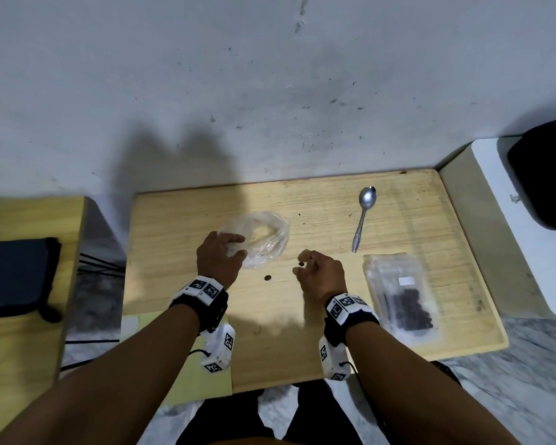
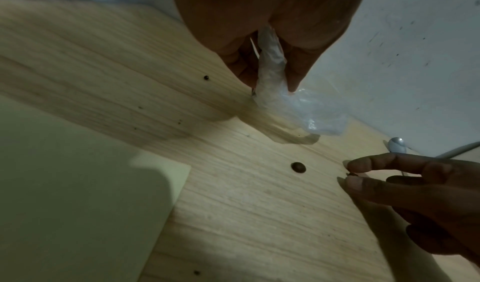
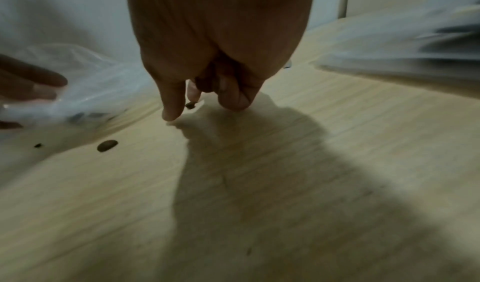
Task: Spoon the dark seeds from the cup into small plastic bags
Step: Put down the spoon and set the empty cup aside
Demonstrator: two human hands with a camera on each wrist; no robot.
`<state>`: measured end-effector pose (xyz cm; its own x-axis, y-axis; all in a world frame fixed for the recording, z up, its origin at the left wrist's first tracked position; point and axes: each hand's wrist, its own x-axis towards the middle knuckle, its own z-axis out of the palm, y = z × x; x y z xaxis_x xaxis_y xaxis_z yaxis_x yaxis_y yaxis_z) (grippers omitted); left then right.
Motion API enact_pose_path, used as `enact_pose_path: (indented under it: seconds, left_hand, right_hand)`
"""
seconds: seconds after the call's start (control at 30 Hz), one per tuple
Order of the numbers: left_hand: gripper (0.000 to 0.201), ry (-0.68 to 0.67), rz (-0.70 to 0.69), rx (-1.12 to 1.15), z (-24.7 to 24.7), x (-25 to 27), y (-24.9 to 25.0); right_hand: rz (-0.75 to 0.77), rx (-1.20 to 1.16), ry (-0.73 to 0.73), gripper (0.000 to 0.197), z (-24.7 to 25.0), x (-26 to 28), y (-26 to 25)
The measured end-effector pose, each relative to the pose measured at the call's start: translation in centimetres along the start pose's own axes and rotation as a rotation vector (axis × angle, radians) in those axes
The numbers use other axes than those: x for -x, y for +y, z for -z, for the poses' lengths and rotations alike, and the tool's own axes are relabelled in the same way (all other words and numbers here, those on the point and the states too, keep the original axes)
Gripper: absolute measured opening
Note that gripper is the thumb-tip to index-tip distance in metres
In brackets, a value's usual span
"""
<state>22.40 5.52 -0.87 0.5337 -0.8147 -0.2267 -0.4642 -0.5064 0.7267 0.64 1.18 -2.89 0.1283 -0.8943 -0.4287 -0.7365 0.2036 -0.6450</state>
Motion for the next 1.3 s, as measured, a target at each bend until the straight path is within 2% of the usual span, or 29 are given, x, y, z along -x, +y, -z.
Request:
enact_pose_path:
  seconds: [0.2, 0.27, 0.33, 0.43, 0.5, 0.57, 0.63, 0.77, 1.1, 1.2, 1.27, 1.3]
  left_hand:
    - [0.023, 0.007, 0.009, -0.009, 0.4, -0.1, -0.3]
    - [0.022, 0.001, 0.018, -0.010, 0.5, -0.1, -0.5]
    - [0.023, 0.003, 0.021, -0.011, 0.7, -0.2, -0.7]
    - [0.023, 0.015, 0.033, -0.001, 1.2, -0.5, -1.1]
    - [0.023, 0.023, 0.040, 0.006, 1.6, -0.5, -1.3]
    - [0.023, 0.036, 0.035, 0.014, 2.1, -0.6, -1.6]
    - [0.023, 0.050, 0.035, 0.014, 2.8, -0.7, -2.0]
    - [0.023, 0.085, 0.077, 0.028, 4.3, -1.2, -3.1]
    - [0.024, 0.180, 0.167, 0.022, 7.2, -1.7, -5.8]
    - [0.025, 0.204, 0.184, 0.023, 7.6, -1.7, -6.2]
    - [0.025, 0.219, 0.197, 0.040, 7.9, -1.9, -6.5]
    - [0.025, 0.228, 0.198, 0.051, 7.9, -2.0, -6.6]
  right_hand:
    - [0.051, 0.091, -0.072, 0.018, 0.3, 0.3, -0.6]
    - [0.048, 0.055, -0.068, 0.028, 0.6, 0.3, -1.0]
    - [0.003, -0.114, -0.091, 0.034, 0.7, 0.2, -1.3]
    - [-0.185, -0.502, -0.180, 0.027, 1.0, 0.7, -2.6]
    - [-0.221, -0.590, -0.216, 0.023, 1.0, 0.9, -3.4]
    - [-0.168, -0.526, -0.221, 0.028, 0.6, 0.8, -3.7]
    - [-0.069, -0.365, -0.212, 0.035, -0.4, 0.7, -3.6]
    - [0.117, -0.073, -0.246, 0.024, -2.7, 0.4, -2.9]
    - [0.228, 0.193, -0.221, 0.011, -4.1, 0.9, -3.0]
    - [0.229, 0.140, -0.237, 0.021, -4.0, 0.7, -3.2]
    - [0.159, -0.070, -0.220, 0.028, -3.9, 0.4, -3.8]
    - [0.066, -0.225, -0.212, 0.030, -3.8, 0.2, -4.2]
